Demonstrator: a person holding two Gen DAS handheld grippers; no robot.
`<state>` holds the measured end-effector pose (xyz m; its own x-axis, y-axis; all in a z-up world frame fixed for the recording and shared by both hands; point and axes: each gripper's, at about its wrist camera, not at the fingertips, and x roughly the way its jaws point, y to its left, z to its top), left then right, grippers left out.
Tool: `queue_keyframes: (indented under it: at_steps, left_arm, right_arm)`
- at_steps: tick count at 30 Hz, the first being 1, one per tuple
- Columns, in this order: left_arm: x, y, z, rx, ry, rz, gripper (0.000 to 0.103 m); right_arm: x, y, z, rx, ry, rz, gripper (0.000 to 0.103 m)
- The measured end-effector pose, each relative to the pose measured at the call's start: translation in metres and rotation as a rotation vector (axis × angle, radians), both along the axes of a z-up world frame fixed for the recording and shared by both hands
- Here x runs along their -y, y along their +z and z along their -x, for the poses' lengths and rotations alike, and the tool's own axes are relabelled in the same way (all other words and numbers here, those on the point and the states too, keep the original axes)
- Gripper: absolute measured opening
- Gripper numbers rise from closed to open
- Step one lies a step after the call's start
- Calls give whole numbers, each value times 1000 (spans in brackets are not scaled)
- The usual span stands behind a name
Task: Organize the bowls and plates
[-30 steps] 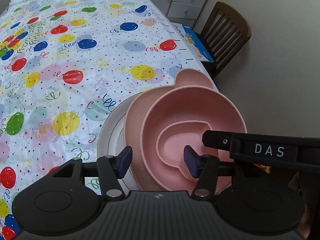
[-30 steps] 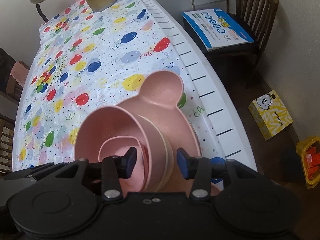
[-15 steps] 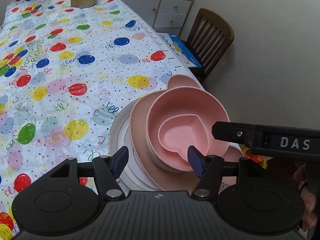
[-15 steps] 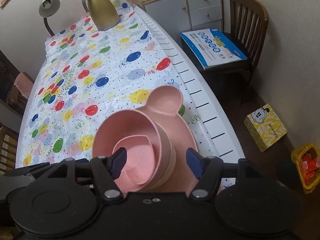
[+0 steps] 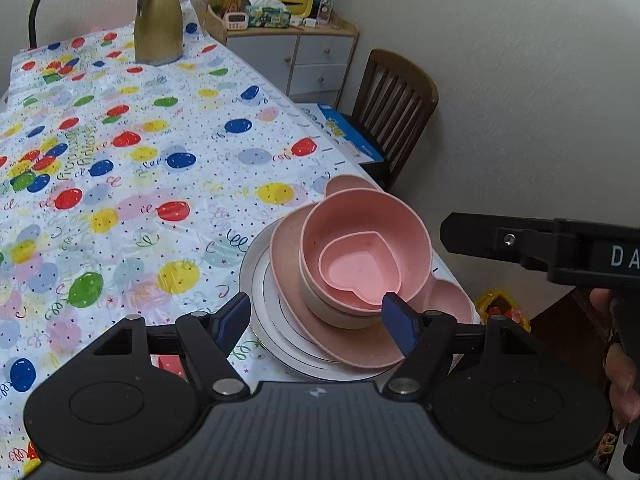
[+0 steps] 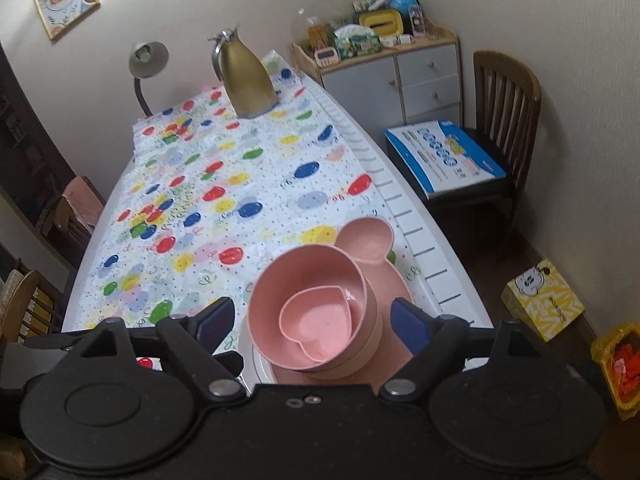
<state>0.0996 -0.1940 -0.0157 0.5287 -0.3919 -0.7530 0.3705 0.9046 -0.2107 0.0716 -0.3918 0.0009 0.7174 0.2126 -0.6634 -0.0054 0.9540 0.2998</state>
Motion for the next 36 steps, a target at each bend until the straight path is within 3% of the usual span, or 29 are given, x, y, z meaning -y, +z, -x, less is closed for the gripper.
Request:
queue_keyframes:
  at_steps: [3,11,13,25,36]
  left_arm:
    - [-8,6,6,30,-1,15,80]
    - [-22,19,19,94,12,37,86]
    - [-26,21,21,107,12,48,103]
    - [-42,25,33,128,23,67,103]
    - [-48,22,48,113,23,68,103]
  right_arm:
    - [-1,5,8,30,-1,-16,92]
    - [-9,15,28,106,9,1,102]
    - [-11,16,31,121,4,8,102]
    - [-17,17,53,209,-23,20,103]
    - [-26,16,74,222,-58,42,103]
